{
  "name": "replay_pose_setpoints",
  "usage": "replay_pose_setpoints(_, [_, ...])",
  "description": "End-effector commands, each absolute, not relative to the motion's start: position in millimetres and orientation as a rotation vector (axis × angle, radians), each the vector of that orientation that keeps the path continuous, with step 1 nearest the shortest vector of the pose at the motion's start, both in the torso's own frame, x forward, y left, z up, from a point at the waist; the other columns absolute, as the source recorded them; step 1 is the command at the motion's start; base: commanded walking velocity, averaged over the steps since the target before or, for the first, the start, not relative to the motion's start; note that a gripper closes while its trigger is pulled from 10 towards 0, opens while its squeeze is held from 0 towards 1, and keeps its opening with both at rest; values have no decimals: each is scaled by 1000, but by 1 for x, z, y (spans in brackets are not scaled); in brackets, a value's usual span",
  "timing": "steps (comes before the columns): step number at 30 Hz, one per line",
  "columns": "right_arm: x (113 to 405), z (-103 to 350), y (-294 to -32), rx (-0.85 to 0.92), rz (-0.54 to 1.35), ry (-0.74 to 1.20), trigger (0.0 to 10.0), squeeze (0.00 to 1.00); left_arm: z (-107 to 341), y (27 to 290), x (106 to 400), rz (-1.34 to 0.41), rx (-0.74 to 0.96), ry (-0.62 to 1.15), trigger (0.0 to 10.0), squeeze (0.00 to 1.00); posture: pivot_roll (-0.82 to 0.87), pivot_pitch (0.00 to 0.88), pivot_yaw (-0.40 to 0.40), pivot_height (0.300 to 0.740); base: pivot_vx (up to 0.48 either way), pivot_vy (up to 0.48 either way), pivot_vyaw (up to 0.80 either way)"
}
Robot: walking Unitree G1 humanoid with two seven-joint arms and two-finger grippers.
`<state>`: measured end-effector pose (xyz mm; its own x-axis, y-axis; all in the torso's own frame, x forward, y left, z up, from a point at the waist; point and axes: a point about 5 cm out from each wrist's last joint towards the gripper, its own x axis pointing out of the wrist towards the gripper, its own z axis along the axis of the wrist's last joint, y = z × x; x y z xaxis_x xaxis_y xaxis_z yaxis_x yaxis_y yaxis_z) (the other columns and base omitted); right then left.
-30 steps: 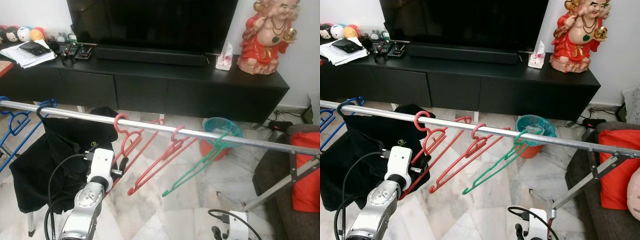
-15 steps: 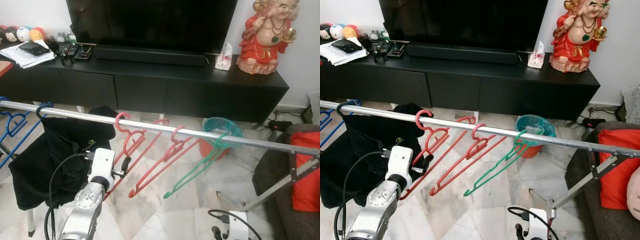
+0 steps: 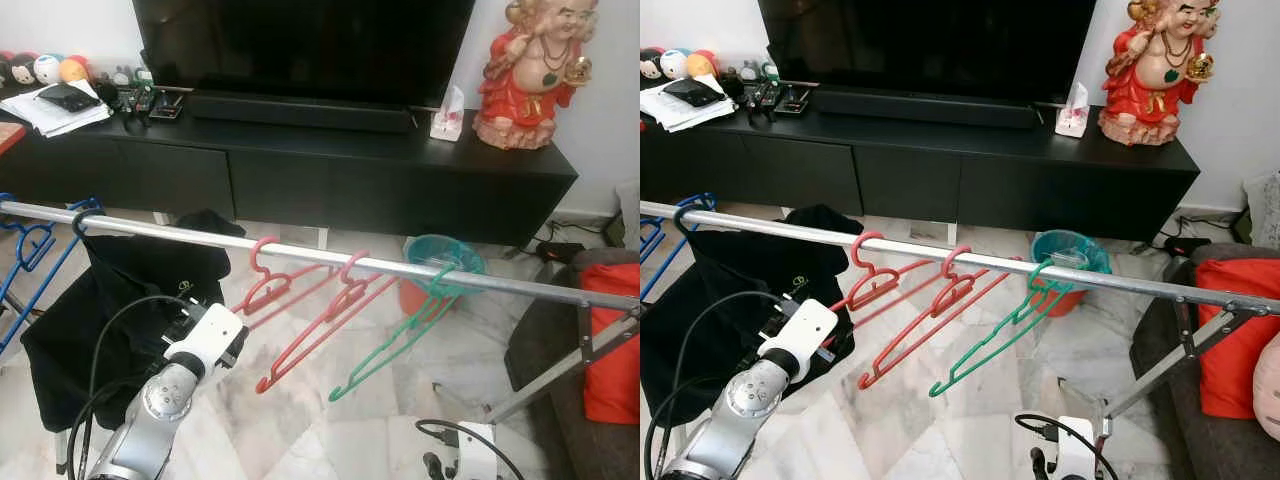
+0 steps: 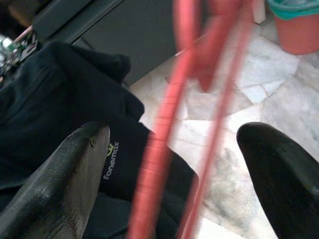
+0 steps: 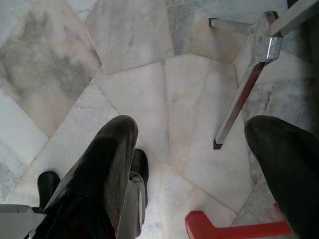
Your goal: Hang hanger
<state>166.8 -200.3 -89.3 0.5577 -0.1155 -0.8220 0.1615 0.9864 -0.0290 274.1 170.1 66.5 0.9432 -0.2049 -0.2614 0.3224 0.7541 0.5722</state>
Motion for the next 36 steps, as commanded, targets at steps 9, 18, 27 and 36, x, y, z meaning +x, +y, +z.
replay_pose_setpoints(9, [164,-90,-203,43,-167,978,10000,0,62,161,271,-360,722,168,10000,0,33,0,-75,740,0,0,0])
replay_pose_setpoints(18, [164,-90,-204,36,-161,977,10000,0,83,177,261,-267,440,88,10000,0,35,0,-74,740,0,0,0])
replay_pose_setpoints(27, [165,-89,-205,31,-155,976,10000,0,93,163,218,-530,184,79,10000,0,43,0,-80,740,0,0,0])
replay_pose_setpoints(36, [165,-89,-206,29,-155,975,10000,0,98,180,230,-336,106,42,10000,0,44,0,-82,740,0,0,0])
